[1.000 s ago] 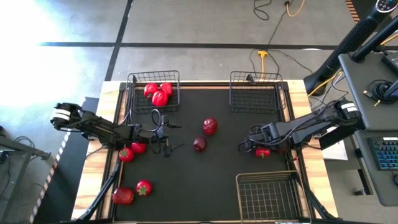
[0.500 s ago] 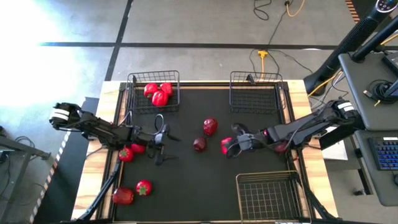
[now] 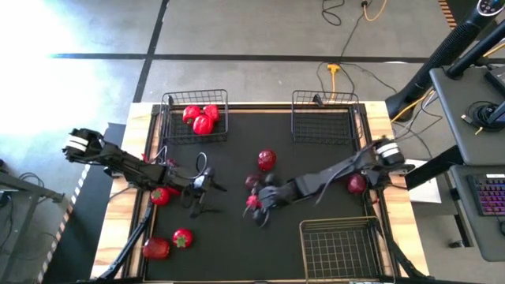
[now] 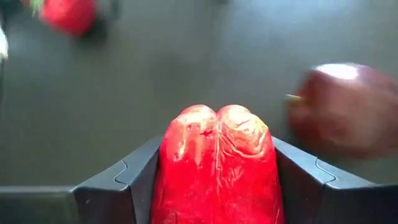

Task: Sort produce into baskets
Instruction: Put the bell pepper into the left black wire basket

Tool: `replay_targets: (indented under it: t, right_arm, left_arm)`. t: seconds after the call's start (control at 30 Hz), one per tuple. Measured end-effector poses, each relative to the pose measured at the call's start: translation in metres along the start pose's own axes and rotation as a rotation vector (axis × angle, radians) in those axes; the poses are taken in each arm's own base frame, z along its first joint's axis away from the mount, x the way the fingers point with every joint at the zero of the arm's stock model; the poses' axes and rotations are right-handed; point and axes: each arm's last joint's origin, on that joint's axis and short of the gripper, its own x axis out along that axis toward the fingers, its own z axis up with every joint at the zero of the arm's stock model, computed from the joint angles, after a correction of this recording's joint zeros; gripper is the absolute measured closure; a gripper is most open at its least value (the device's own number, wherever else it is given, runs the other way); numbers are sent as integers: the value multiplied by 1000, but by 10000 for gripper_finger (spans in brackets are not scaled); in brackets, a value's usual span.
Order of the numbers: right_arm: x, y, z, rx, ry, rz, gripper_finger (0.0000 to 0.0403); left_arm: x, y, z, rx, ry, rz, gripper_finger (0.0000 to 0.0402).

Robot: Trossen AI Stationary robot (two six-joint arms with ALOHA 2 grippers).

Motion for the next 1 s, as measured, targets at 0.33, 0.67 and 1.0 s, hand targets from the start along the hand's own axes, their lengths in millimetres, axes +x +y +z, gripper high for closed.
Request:
replay_targets:
  t: [0.33, 0.67, 1.0]
  right_arm:
    - [47, 20, 8, -308, 287, -111, 154]
    - [56, 36, 21, -310, 254, -56, 87]
    - [18, 56, 23, -344, 225, -58, 34]
  left_arm:
    - [2, -5, -4, -14, 24, -21, 11]
    - [6, -7, 9, -19, -15, -25, 11]
    - [7, -8, 12, -28, -26, -22, 11]
